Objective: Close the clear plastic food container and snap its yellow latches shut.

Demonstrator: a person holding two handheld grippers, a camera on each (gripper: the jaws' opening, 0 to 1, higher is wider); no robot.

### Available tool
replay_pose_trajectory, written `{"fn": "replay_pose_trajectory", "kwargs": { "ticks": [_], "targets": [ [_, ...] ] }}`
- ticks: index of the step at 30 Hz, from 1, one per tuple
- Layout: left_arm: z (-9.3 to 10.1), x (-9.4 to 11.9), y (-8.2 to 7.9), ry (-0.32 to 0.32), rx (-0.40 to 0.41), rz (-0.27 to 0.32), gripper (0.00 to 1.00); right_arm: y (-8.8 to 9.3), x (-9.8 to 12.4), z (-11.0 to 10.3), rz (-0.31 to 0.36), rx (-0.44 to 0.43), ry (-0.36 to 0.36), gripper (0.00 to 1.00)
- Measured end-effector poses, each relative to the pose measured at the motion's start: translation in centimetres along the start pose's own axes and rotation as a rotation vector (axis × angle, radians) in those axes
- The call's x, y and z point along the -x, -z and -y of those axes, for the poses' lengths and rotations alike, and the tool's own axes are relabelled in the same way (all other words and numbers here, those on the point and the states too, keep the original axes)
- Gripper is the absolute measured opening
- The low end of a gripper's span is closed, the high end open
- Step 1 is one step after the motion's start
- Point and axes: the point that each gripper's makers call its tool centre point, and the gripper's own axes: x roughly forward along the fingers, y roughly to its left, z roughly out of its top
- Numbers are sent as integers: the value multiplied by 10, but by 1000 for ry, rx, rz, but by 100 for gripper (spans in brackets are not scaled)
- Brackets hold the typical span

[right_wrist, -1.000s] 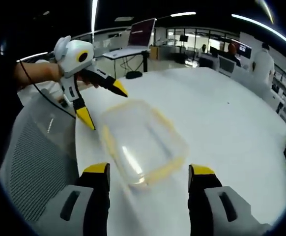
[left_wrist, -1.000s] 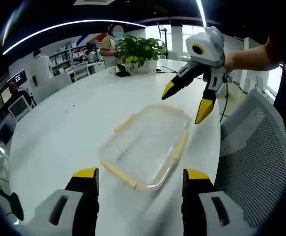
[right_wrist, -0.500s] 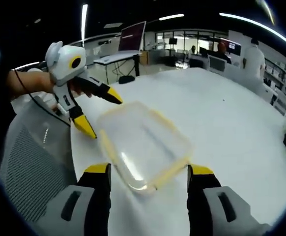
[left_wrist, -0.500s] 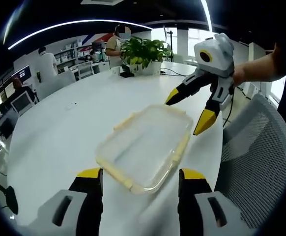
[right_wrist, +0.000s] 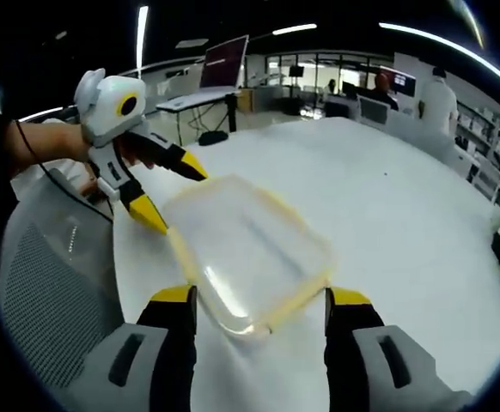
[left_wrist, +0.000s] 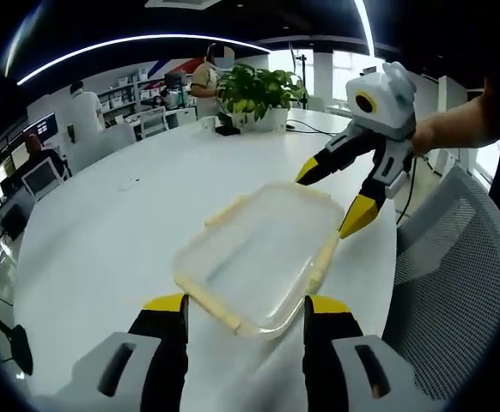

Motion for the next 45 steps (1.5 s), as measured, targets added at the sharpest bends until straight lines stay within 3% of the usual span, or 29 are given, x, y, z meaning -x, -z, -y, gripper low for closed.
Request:
{"fn": "replay_pose_trajectory", "kwargs": {
  "ticks": [32, 45],
  "targets": [
    [-64, -33, -21, -11, 1, -7, 48, -33, -41, 54, -35, 30, 14, 57],
    [-80, -43, -27, -8, 0, -18, 48, -39, -52, 70, -58, 30, 18, 57]
  ]
}}
